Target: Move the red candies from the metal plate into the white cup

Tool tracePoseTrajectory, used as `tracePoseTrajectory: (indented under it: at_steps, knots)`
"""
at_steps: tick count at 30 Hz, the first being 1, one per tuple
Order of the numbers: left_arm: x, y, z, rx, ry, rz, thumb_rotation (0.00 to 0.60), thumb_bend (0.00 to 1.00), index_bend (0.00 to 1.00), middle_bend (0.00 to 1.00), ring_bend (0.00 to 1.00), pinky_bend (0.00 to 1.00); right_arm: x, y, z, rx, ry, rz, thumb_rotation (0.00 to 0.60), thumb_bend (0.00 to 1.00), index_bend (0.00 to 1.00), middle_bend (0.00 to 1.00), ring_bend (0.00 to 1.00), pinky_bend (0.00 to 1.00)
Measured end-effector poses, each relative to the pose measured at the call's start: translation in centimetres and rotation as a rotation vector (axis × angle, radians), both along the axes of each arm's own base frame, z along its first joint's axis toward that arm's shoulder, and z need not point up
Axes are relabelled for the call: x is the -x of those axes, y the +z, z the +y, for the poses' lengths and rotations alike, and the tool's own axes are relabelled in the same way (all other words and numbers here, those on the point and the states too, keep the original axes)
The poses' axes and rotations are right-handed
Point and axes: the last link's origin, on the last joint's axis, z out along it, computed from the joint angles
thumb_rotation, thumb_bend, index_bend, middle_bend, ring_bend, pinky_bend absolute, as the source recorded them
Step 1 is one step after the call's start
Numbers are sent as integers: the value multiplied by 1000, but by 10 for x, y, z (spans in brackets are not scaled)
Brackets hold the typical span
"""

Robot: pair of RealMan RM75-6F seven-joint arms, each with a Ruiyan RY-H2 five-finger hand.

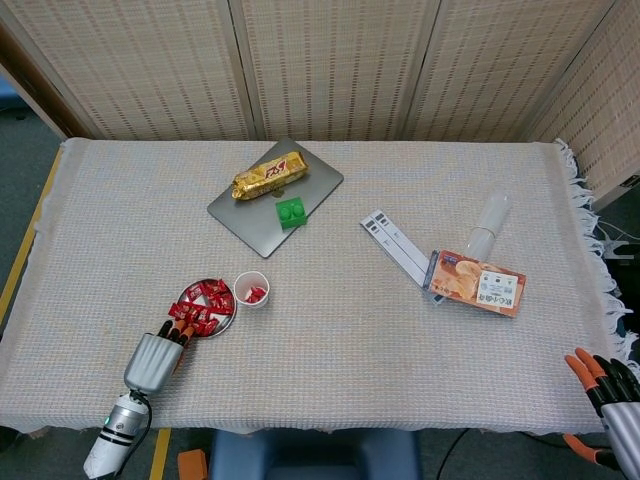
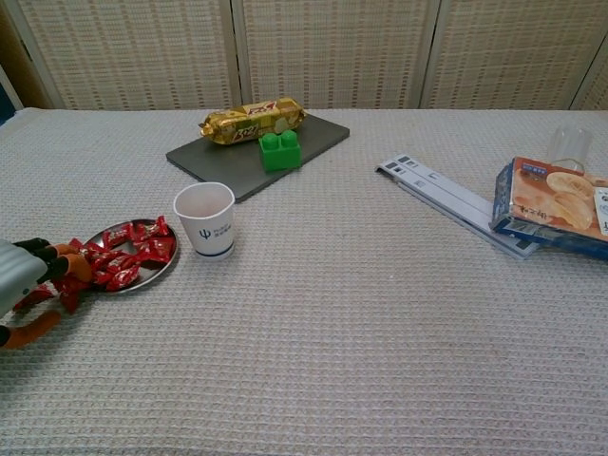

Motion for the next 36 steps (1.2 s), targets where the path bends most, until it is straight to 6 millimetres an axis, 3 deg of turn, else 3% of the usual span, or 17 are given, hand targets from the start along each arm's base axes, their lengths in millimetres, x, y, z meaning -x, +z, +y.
tracePoseTrajectory:
  at_steps: [4, 17, 26, 36]
  knots:
    - [4, -3, 1, -3, 3, 10, 600, 382, 344, 325, 359, 980, 0, -1, 0, -3, 0, 1, 600, 43, 0, 0, 0, 0]
    - [13, -4, 6, -46, -8, 7, 600, 432, 501, 529, 534, 1000, -1, -3, 0, -14, 0, 7, 600, 43, 0, 0, 0, 0]
    - [12, -2, 10, -66, -22, -15, 600, 454, 545, 579, 557, 1000, 0, -3, -1, -13, -5, 10, 600, 43, 0, 0, 0, 0]
    - [-6, 6, 19, -91, -83, -72, 600, 460, 563, 609, 569, 1000, 0, -2, -1, -11, -9, 8, 600, 43, 0, 0, 0, 0]
